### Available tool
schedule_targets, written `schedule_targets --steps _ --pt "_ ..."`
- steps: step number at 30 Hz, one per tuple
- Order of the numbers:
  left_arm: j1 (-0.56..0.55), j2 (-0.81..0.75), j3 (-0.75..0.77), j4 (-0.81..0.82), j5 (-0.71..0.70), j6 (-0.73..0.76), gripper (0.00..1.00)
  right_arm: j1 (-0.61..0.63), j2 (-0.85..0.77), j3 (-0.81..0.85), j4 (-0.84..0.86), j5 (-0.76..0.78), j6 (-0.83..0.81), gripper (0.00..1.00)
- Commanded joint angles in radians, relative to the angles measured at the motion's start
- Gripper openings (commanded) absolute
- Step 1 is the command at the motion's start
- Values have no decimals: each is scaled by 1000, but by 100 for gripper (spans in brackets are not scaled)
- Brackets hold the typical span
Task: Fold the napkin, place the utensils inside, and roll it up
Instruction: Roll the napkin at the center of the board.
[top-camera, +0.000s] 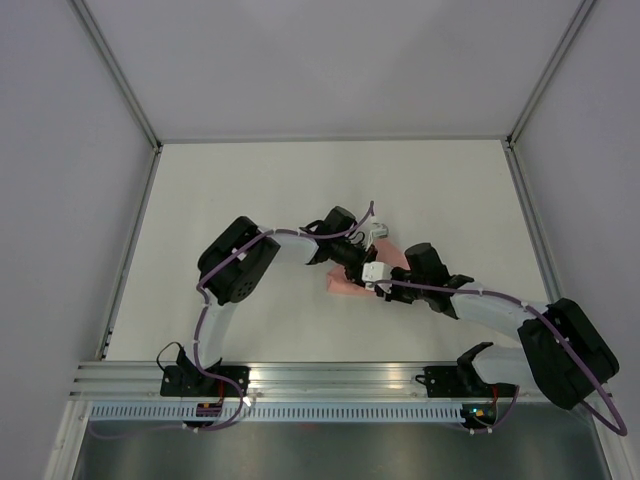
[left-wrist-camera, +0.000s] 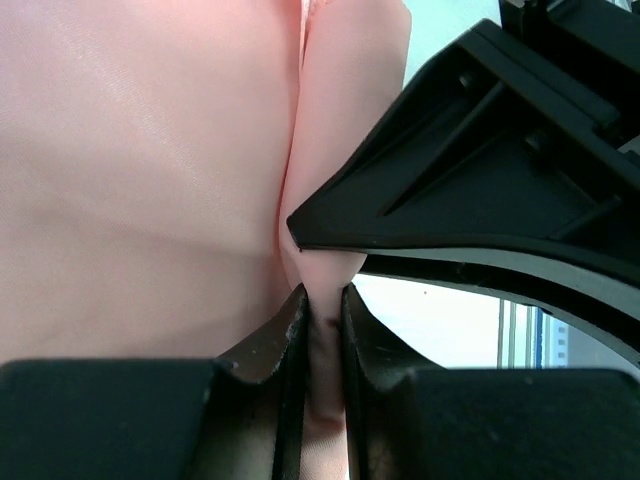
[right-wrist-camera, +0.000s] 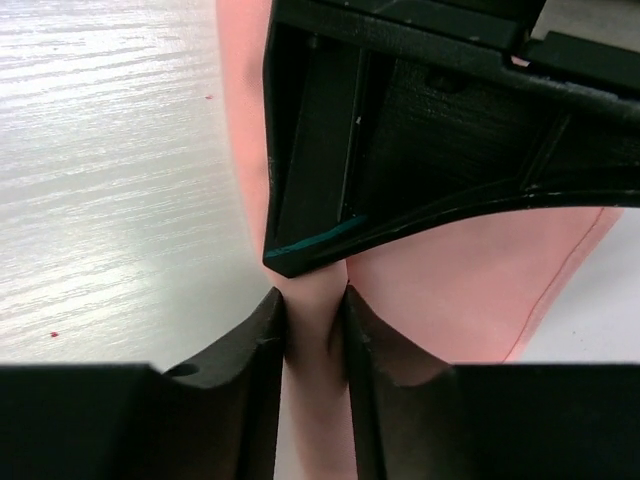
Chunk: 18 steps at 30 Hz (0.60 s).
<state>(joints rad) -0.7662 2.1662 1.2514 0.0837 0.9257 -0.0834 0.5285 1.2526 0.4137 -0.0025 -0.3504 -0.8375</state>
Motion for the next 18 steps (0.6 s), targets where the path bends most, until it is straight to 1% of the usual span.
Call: schedule_targets --steps 1,2,5,8,10,11,17,18 --pt "-8 84 -56 -194 -160 -13 14 -1 47 34 21 4 31 27" --pt "-8 77 -64 -187 -159 -16 15 -1 51 33 19 -1 31 23" --pt "-7 31 -82 -147 -176 -48 18 -1 62 28 15 -10 34 17" --pt "-2 -15 -90 -114 -180 -82 22 -2 83 34 6 -13 29 13" --pt "4 -52 -95 -90 -176 -108 24 -4 100 37 6 -16 23 11" --pt "5 -65 -96 -90 -168 -114 24 -4 106 42 -20 -19 20 11" --pt "11 -155 -115 -90 -206 -119 27 -22 129 63 -62 -51 9 9" --pt "16 -167 -121 -56 -214 -124 29 -24 133 66 -65 -55 6 9"
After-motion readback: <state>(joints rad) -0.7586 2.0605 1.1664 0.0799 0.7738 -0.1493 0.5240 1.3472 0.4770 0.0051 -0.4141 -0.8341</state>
